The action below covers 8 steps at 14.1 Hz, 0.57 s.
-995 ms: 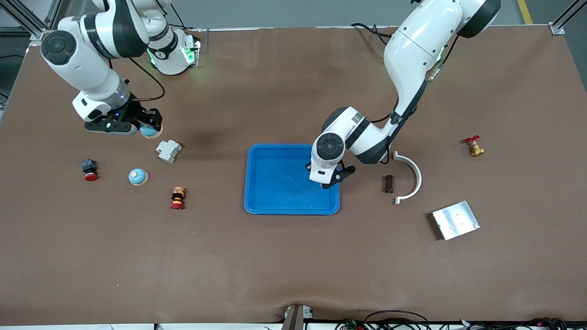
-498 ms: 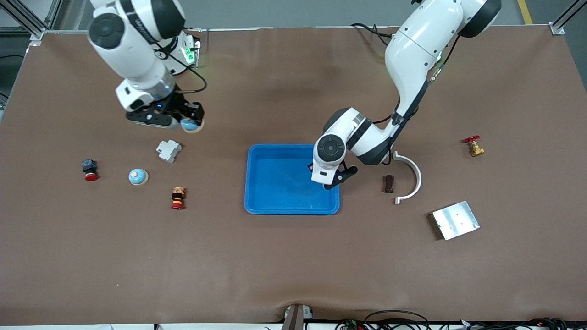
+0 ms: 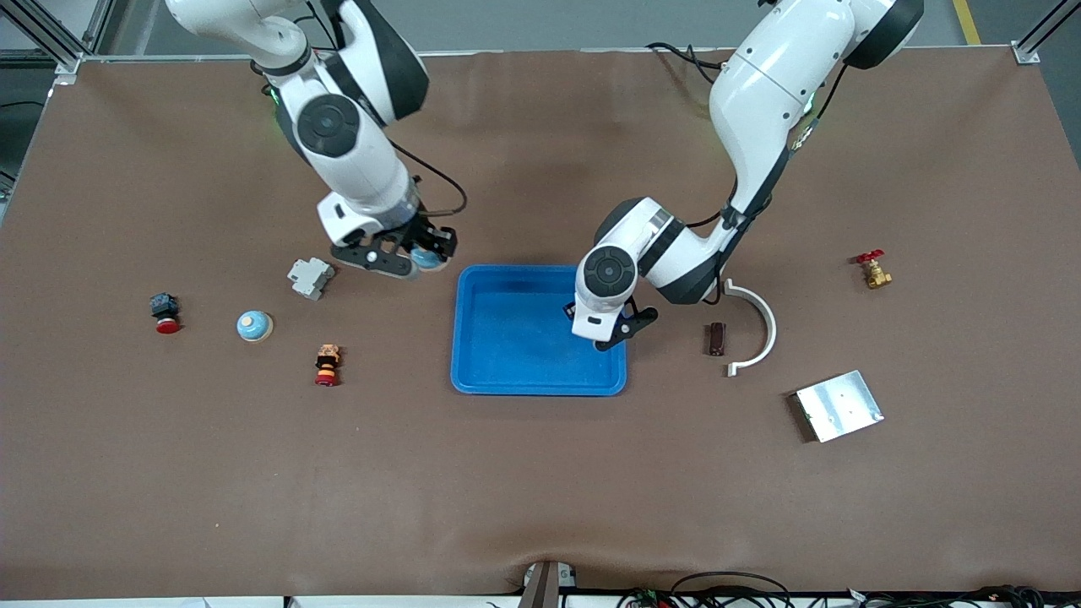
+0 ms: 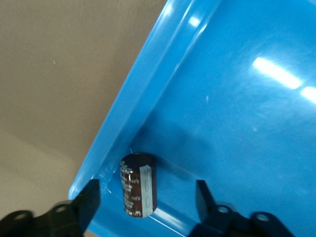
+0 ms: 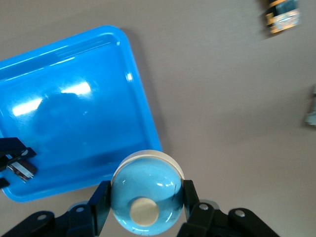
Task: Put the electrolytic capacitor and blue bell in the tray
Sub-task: 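Set the capacitor in the tray with the left gripper while the right gripper rises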
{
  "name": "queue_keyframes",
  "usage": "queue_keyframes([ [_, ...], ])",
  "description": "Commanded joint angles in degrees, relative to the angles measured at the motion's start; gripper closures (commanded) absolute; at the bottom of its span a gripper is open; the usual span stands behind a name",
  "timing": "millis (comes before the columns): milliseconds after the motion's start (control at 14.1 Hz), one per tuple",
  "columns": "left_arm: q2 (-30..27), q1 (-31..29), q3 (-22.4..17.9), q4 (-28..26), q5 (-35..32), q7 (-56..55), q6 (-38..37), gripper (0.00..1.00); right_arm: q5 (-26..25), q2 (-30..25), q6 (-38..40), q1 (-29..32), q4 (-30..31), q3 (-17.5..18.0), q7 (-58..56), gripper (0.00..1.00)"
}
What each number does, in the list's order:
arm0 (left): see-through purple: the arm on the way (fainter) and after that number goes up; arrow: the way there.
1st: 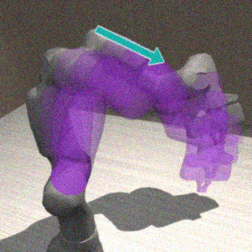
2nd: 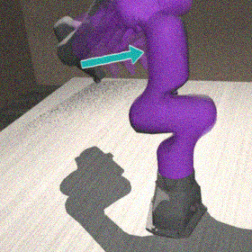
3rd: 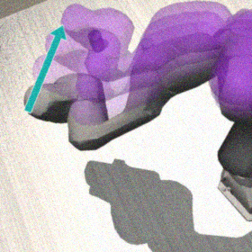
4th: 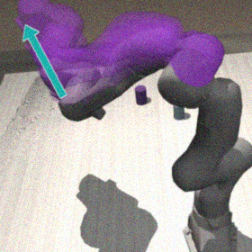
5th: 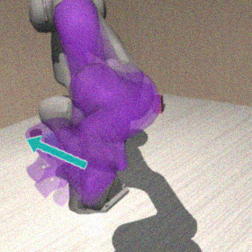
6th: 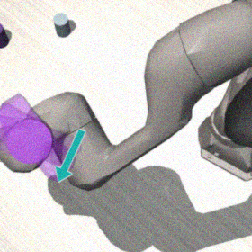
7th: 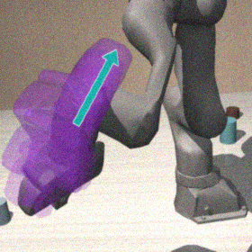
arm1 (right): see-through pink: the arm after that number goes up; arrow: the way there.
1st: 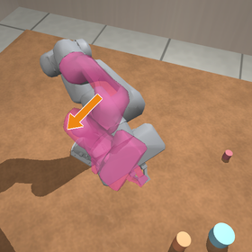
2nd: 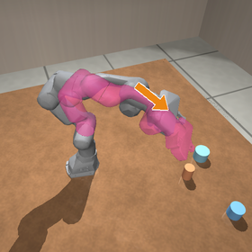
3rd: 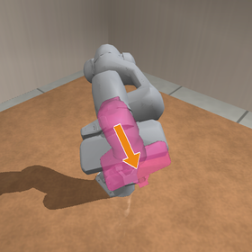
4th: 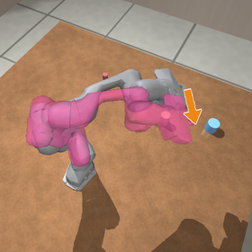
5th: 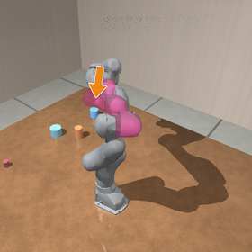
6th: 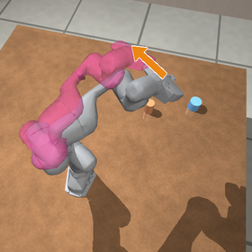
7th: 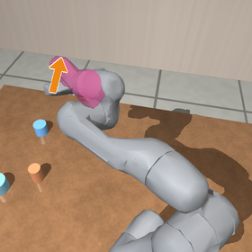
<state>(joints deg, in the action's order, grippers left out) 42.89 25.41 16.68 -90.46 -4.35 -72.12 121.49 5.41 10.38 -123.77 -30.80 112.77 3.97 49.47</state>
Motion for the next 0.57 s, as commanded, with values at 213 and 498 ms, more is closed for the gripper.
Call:
queue_keyframes([
  [213, -9.6, -2.9, -0.1, -0.9, -1.5, 6.2, -7.2, 0.0, -1.3, 11.1, -10.7, -3.7, -3.9, -0.7, 5.6, 1.0],
  [498, -16.0, -10.2, 0.3, -1.4, -1.2, 23.8, -17.3, 0.0, -2.9, 17.8, -14.4, -6.8, -6.8, -1.2, 9.1, 1.0],
])
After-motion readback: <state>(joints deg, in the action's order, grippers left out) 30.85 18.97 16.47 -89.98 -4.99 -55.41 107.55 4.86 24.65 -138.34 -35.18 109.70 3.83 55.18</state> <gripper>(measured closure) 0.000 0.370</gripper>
